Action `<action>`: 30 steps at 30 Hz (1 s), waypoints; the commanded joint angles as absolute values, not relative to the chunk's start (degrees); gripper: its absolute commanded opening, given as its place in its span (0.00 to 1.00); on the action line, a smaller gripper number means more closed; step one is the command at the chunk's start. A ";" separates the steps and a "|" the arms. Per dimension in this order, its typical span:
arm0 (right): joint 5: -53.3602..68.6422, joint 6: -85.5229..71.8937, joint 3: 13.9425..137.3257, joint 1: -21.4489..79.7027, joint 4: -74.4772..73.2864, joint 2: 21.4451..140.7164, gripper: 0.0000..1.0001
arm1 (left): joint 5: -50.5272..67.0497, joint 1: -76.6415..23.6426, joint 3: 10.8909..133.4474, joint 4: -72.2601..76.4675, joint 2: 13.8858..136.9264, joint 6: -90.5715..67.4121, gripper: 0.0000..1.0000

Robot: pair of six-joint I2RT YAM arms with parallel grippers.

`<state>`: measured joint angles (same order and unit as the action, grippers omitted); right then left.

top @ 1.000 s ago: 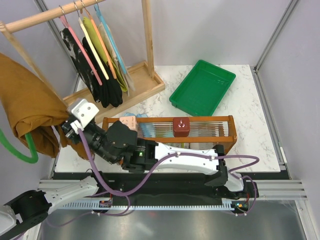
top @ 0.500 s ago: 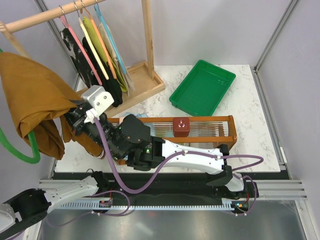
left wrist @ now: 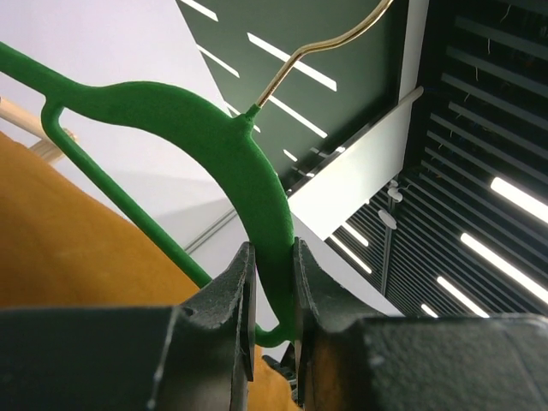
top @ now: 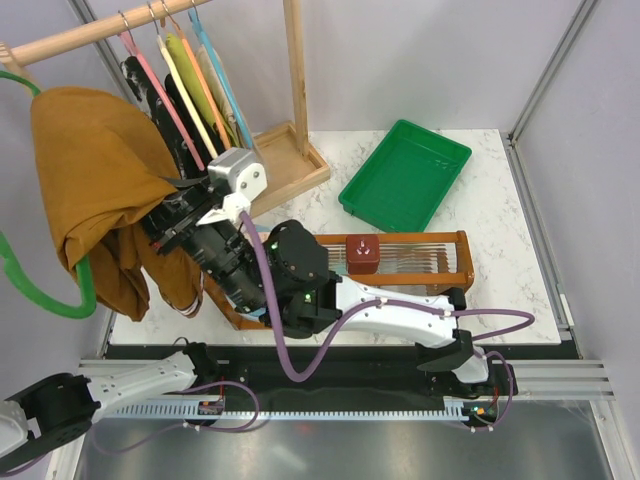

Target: Remove the trousers from the hanger

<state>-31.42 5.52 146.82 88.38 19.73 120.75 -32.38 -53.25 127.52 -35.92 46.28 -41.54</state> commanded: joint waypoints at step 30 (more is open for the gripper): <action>-19.51 27.84 150.29 85.96 35.69 105.20 0.00 | -45.78 -55.02 131.12 -50.35 62.65 -32.17 0.02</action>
